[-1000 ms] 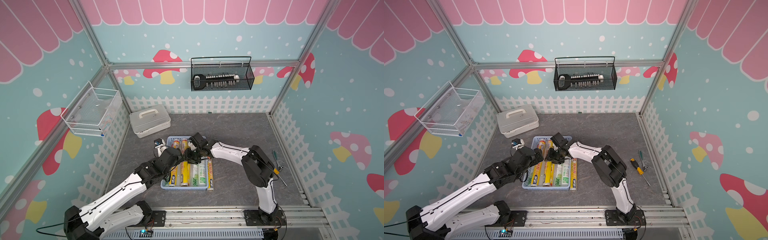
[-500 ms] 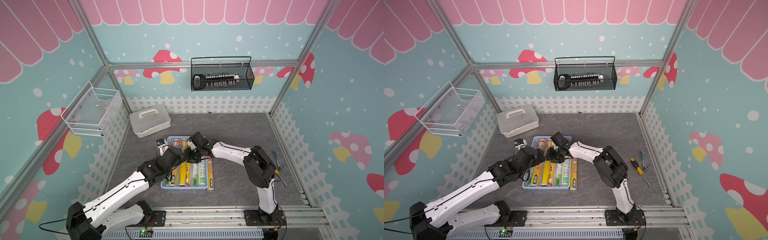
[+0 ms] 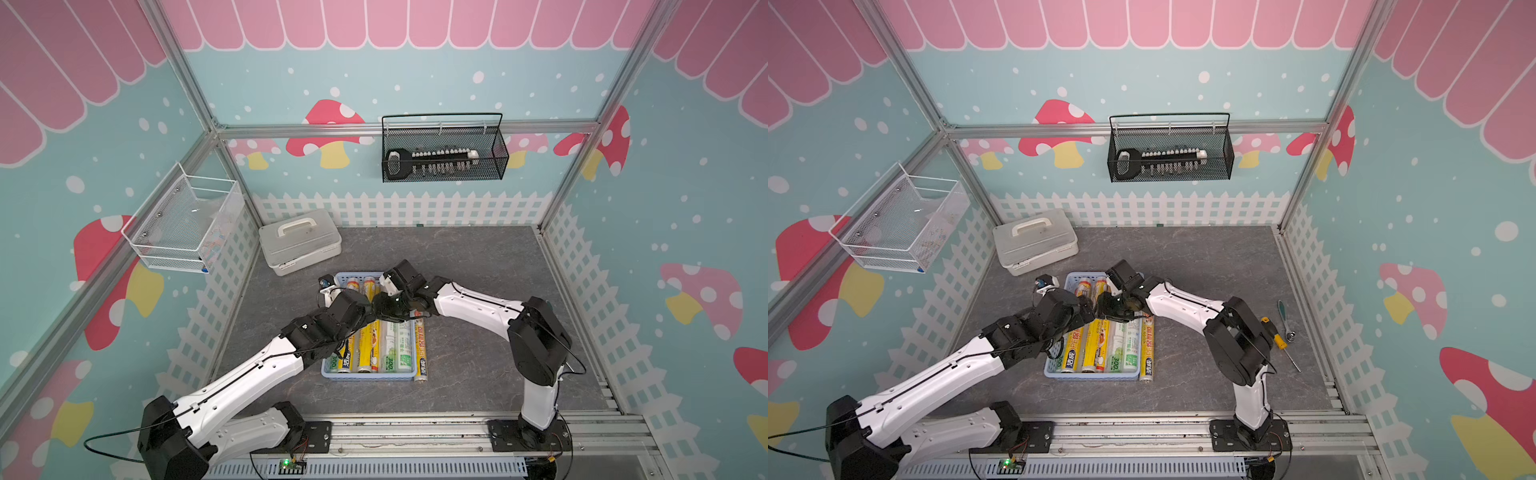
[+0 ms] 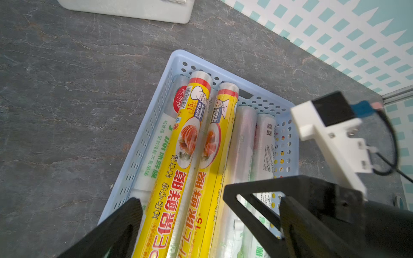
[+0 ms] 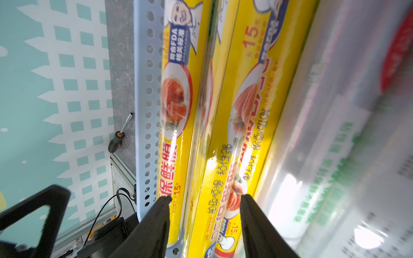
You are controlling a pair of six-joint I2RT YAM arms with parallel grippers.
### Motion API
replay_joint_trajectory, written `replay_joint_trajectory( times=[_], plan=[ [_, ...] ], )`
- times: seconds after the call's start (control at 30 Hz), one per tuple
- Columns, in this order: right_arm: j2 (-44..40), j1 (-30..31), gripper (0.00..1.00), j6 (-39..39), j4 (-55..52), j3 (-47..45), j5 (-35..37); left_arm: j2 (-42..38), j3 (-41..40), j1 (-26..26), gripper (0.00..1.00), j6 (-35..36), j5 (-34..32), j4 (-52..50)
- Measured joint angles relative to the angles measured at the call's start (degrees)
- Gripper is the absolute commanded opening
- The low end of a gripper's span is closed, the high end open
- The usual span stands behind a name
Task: Put the plastic wrap into the basket
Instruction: Place the plastic wrap in the basket, then pick up the plastic wrap from the center of the board.
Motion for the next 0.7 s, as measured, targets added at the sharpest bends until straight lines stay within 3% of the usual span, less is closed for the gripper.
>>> replay_joint_trajectory(
  times=[0.4,0.53,0.7],
  plan=[
    [-19.1,-4.8,0.55,-5.6,-4.6,-10.7,15.4,7.1,4.9,-0.4,0.99,3.4,5.8,3.4],
    [-22.9,-10.6,0.55,-6.2,-4.9,-16.8,16.1,12.0,8.6,-1.7,0.99,5.3,8.7,4.5],
    [-21.1,-15.3,0.52,-8.5,-6.0,-21.4,12.0,18.3,12.9,-4.0,0.99,7.5,11.6,5.2]
  ],
)
